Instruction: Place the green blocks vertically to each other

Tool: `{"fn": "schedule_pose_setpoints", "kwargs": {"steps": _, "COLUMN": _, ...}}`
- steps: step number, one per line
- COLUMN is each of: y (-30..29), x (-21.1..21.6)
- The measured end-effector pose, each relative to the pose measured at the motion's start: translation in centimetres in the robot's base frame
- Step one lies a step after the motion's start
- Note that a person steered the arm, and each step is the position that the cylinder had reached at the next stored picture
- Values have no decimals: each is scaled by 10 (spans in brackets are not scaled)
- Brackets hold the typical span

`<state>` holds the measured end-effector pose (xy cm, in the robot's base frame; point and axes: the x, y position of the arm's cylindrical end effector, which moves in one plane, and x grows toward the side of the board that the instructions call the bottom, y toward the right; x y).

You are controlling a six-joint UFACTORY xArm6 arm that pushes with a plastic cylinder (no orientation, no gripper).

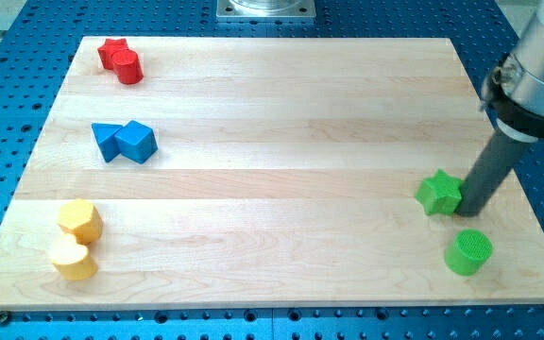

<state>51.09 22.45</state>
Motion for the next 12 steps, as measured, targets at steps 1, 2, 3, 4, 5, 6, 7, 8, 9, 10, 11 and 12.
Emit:
{"fn": "schedule_pose_setpoints", "kwargs": {"steps": 1, "y": 39, "x": -5}}
{"fn": "schedule_pose_setpoints", "kwargs": {"steps": 2, "y": 79, "x": 27}}
{"fn": "schedule_pose_setpoints", "kwargs": {"steps": 3, "y": 84, "x": 82}}
{"fn": "schedule_pose_setpoints", "kwargs": {"steps": 4, "y": 55, "x": 101}}
{"fn": "schedule_pose_setpoints", "kwargs": {"steps": 5, "y": -2, "x": 101}}
{"fn": "schedule_pose_setpoints", "kwargs": {"steps": 6, "y": -30, "x": 96}}
{"fn": "schedule_pose_setpoints", "kwargs": {"steps": 7, "y": -28, "x": 69}}
{"fn": "schedule_pose_setpoints", "kwargs": {"steps": 8, "y": -27, "x": 60}}
{"fn": "schedule_pose_setpoints", "kwargs": {"steps": 9, "y": -27, "x": 65}}
{"fn": "schedule_pose_setpoints", "kwargs": {"steps": 10, "y": -27, "x": 62}}
{"fn": "schedule_pose_setpoints", "kwargs": {"steps": 11, "y": -27, "x": 36}}
{"fn": "schedule_pose_setpoints", "kwargs": {"steps": 12, "y": -26, "x": 23}}
